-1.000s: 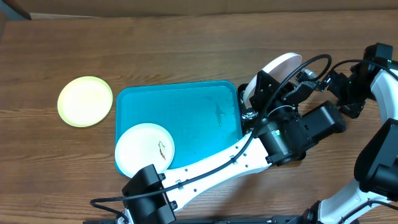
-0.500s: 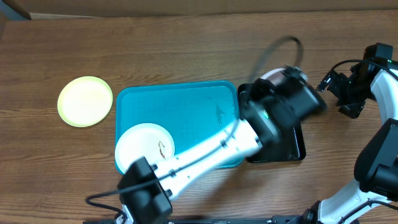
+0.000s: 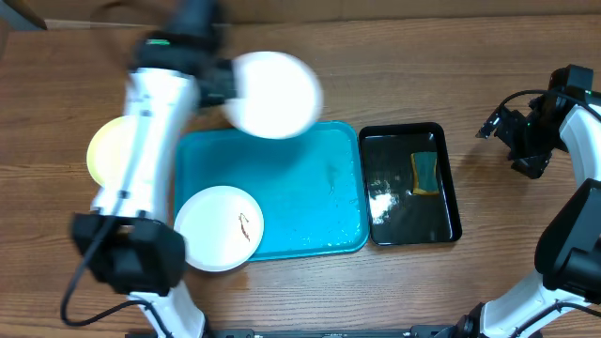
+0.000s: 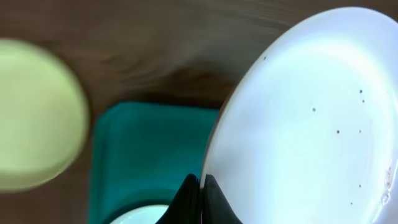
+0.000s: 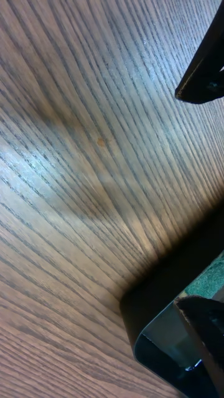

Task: Clean dirty plates on tray and stack at the side
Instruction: 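Carry the white plate left and stack it on the yellow plate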

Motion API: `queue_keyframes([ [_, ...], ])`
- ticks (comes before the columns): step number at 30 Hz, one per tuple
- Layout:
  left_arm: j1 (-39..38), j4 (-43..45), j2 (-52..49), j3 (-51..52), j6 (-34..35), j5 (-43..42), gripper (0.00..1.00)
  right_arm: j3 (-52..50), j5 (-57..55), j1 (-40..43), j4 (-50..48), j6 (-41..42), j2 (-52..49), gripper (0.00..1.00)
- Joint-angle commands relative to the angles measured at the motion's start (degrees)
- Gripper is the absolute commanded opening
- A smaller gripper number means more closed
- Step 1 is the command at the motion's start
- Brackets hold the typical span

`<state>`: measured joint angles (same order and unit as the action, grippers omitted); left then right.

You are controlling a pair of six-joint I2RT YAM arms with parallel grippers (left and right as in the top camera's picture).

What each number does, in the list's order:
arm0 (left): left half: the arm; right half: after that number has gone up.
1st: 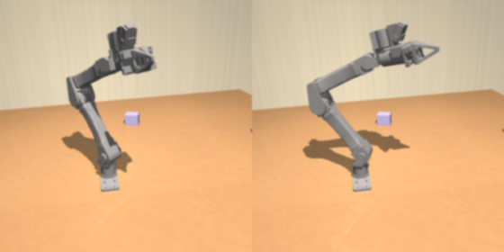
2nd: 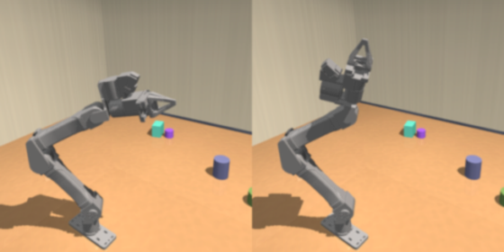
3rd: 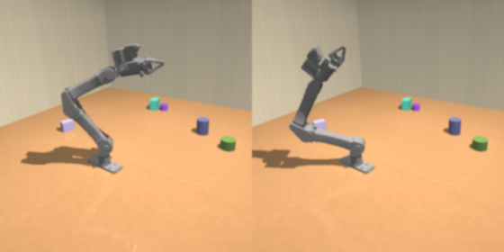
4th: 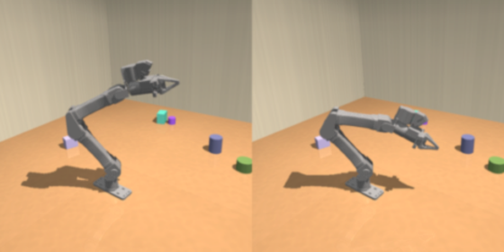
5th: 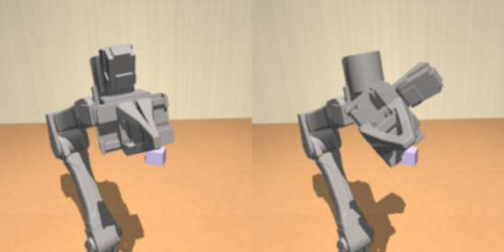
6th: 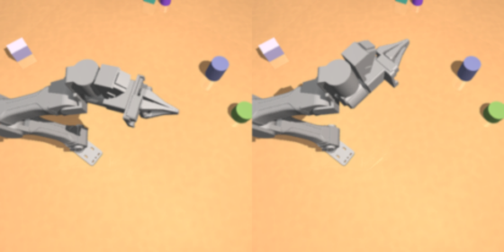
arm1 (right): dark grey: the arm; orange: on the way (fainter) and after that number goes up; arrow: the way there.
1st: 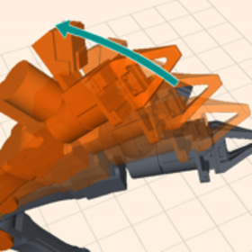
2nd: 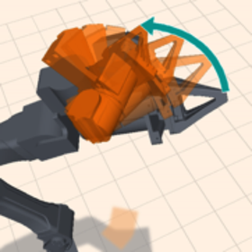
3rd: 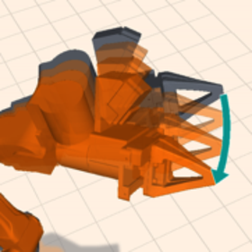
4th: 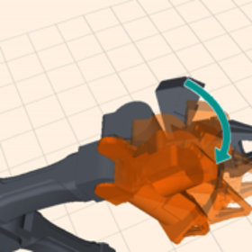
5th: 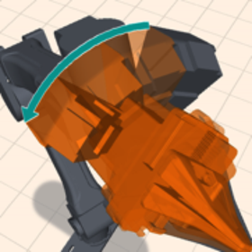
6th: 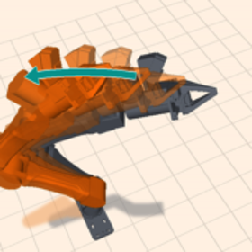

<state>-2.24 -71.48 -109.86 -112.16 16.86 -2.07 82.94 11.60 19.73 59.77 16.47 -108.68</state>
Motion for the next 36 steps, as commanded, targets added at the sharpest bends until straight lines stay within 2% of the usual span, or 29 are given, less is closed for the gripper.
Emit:
queue_keyframes([
  [1, 12.0, -3.54, 2.49, 0.15, 2.03, -5.01, 0.04, 1.51, 0.07, -0.15, -0.2, -0.02, 1.31, 1.0],
  [7, 29.38, -5.62, 2.47, 2.75, 4.74, -0.2, 0.04, 1.51, 0.07, -0.15, -0.2, -0.02, 1.31, 1.0],
  [12, 39.82, -2.58, 2.4, 8.24, 7.58, 0.55, 0.04, 1.51, 0.07, -0.15, -0.2, -0.02, 1.31, 1.0],
  [17, 43.5, -0.26, 2.4, 13.22, 7.54, 0.59, 0.04, 1.51, 0.07, -0.15, -0.2, -0.04, 1.31, 1.0],
  [27, 41.68, 9.22, 2.4, 22.71, 7.39, -0.74, 0.05, 1.51, 0.07, -0.15, -0.2, -0.04, 1.31, 1.0],
  [28, 41.48, 9.7, 2.4, 22.86, 7.39, -0.74, 0.08, 1.51, 0.07, -0.15, -0.2, -0.04, 1.31, 1.0],
  [29, 41.35, 10.01, 2.4, 22.86, 7.37, -0.74, 0.23, 1.51, 0.07, -0.15, -0.2, -0.04, 1.31, 1.0],
  [31, 41.22, 10.49, 2.4, 22.86, 7.39, -0.79, 0.66, 1.51, 0.07, -0.15, -0.2, -0.04, 1.31, 1.0],
  [32, 41.22, 10.64, 2.4, 22.86, 7.39, -1.11, 0.76, 1.51, 0.07, -0.15, -0.2, -0.02, 1.31, 1.0],
  [33, 41.22, 10.69, 2.4, 22.84, 7.37, -1.88, 0.8, 1.51, 0.07, -0.15, -0.2, -0.04, 1.31, 1.0],
  [36, 41.22, 10.69, 2.4, 22.84, 5.97, -6.54, 0.81, 1.51, 0.07, -0.15, -0.2, -0.02, 1.31, 1.0],
])
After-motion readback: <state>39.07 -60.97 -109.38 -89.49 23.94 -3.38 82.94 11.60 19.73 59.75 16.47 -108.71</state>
